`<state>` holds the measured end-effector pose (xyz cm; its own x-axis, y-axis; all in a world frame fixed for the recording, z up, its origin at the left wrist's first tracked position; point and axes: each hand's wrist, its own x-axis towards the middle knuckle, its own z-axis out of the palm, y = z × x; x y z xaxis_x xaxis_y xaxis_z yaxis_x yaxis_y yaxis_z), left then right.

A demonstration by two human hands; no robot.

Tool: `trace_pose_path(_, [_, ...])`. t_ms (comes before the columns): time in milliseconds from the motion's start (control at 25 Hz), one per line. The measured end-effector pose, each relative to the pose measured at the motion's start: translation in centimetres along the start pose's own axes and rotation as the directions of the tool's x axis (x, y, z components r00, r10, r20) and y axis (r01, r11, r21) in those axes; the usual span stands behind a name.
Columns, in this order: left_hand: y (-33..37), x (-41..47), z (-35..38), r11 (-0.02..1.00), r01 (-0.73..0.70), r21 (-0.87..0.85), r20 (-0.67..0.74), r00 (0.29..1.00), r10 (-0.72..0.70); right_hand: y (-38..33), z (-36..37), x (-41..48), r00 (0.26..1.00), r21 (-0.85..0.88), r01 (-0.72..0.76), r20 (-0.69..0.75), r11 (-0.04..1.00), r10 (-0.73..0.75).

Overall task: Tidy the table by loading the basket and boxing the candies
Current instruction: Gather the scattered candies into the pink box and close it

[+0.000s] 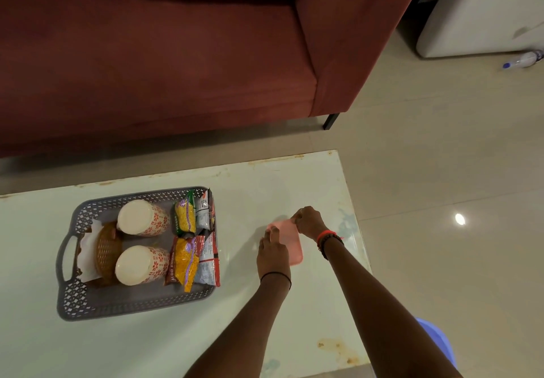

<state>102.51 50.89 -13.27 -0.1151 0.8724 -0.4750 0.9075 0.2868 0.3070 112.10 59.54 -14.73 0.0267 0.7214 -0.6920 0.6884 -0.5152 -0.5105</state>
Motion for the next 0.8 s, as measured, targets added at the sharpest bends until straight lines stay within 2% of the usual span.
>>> trace_pose_path(120, [0.1,-0.2,-0.1,0.999,0.013,-0.038,0.008,1.0,-0.013,0.0,-0.1,-0.5,1.0,0.061,-0.022,-0.013,0.998,0.023])
trace_pose_path(200, [0.1,-0.2,-0.3,0.998,0.038,-0.056,0.021,0.999,-0.037,0.7,-0.2,-1.5,0.998,0.174,-0.07,0.003,0.982,0.07])
trace_pose_path(320, [0.0,-0.1,-0.2,0.999,0.02,-0.039,0.038,0.999,-0.019,3.2,0.1,-4.3,0.977,0.365,-0.207,0.13,0.908,0.171])
trace_pose_path(400, [0.0,-0.1,-0.2,0.999,0.016,-0.035,0.037,0.999,-0.015,5.0,0.3,-6.4,0.964,0.487,-0.255,0.197,0.836,0.179])
trace_pose_path(600, [-0.4,-0.2,-0.2,1.0,-0.01,0.008,0.038,0.999,0.009,6.7,1.7,-8.1,0.971,0.648,-0.238,0.142,0.724,0.192])
trace_pose_path(720, [-0.5,-0.3,-0.1,0.999,-0.023,0.035,0.041,0.999,0.022,7.0,2.1,-8.2,0.966,0.726,-0.257,0.168,0.638,0.198])
trace_pose_path(800, [-0.6,-0.4,0.0,0.998,-0.038,0.057,0.044,0.998,0.035,7.0,2.2,-8.3,0.967,0.735,-0.247,0.146,0.632,0.209])
